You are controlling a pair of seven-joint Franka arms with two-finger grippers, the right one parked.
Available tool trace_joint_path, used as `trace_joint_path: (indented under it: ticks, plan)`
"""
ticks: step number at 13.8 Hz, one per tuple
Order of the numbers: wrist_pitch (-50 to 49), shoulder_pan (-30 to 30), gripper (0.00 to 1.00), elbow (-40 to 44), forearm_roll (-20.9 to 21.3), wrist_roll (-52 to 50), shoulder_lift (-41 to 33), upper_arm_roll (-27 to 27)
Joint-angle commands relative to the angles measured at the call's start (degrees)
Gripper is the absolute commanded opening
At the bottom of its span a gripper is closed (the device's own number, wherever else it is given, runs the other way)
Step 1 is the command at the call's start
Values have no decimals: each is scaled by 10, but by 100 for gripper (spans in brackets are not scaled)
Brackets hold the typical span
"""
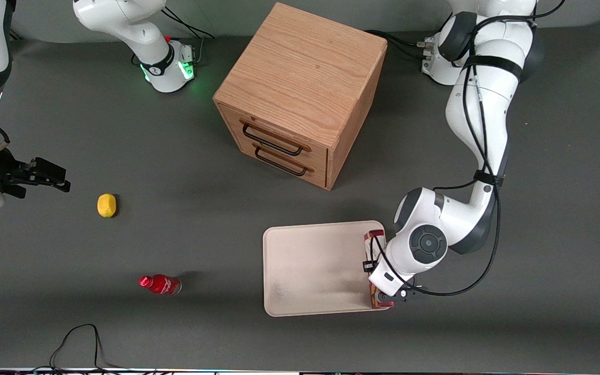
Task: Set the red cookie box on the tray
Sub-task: 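Set the box down on the tray and open the left gripper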
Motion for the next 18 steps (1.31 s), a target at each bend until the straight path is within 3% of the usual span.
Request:
trace_joint_path:
  ticks: [1,9,14,18]
  plan:
    - [11,-3,100,-12,10,-11,-8,3]
    - [-23,2,100,-13,9,-11,-34,2]
    - [-139,13,100,-54,8,-2,-146,0]
    - [-135,40,100,-211,6,33,-288,0]
